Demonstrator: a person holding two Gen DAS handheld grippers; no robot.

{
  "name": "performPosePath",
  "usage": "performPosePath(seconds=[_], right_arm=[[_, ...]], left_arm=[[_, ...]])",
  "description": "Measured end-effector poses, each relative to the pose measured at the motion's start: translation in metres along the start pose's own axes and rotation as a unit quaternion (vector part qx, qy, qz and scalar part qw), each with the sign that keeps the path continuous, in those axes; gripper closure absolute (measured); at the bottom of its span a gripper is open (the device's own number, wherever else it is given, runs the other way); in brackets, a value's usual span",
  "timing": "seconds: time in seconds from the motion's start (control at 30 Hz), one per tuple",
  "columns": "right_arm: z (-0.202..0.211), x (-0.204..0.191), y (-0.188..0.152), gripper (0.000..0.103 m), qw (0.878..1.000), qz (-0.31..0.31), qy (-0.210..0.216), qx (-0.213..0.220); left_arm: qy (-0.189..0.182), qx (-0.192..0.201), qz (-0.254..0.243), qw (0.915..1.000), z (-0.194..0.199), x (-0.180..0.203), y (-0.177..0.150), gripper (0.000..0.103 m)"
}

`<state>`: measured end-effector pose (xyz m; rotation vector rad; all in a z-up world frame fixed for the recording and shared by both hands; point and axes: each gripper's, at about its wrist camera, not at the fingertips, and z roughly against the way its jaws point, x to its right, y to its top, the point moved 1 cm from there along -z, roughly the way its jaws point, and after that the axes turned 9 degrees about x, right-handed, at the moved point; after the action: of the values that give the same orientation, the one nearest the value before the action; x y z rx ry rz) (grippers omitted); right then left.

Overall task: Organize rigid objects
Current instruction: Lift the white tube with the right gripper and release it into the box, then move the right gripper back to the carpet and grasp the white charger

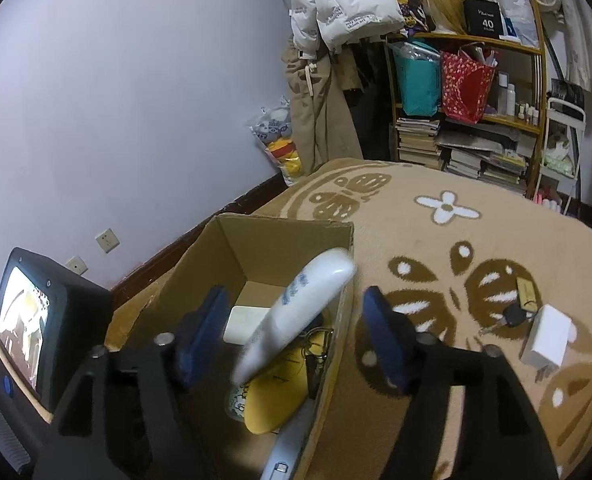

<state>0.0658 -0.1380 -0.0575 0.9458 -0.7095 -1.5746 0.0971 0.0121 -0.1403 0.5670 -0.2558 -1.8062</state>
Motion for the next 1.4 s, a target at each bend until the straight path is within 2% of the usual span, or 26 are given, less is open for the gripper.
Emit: performPosePath(seconds=[0.13, 0.27, 0.37, 0.53, 0.73, 0.9, 1.07, 1.4], right_arm=[[0.004, 0.013, 0.006, 0.017, 1.0, 0.0, -0.018, 0.008], [0.008, 0.036, 0.012, 0.006, 0.999, -0.03, -0.042, 0.018], [0.01, 0.059, 0.015, 0.005, 0.996, -0.052, -0.069, 0.025], [0.01, 0.097, 0.007, 0.005, 0.986, -0.036, -0.163, 0.02], [0.006, 0.14, -0.002, 0.005, 0.974, -0.051, -0.222, 0.004], [0.001, 0.163, -0.008, 0.005, 0.969, -0.058, -0.242, 0.004], [-0.009, 0.183, -0.018, 0.005, 0.964, -0.076, -0.256, -0.014], [-0.021, 0.199, -0.04, 0.009, 0.956, -0.09, -0.277, -0.038]], left_arm=[[0.001, 0.0, -0.002, 1.0, 0.0, 0.0, 0.001, 0.084], [0.002, 0.0, -0.004, 1.0, 0.001, 0.002, 0.002, 0.084], [0.003, 0.0, -0.004, 1.0, 0.002, 0.002, 0.003, 0.084], [0.005, -0.001, -0.004, 1.0, 0.002, 0.004, 0.003, 0.084], [0.006, 0.0, -0.007, 1.0, 0.003, 0.005, 0.004, 0.084], [0.006, 0.001, -0.009, 0.9999, 0.004, 0.005, 0.005, 0.084], [0.006, 0.0, -0.009, 0.9999, 0.004, 0.005, 0.005, 0.084], [0.005, 0.0, -0.007, 1.0, 0.003, 0.005, 0.004, 0.084]])
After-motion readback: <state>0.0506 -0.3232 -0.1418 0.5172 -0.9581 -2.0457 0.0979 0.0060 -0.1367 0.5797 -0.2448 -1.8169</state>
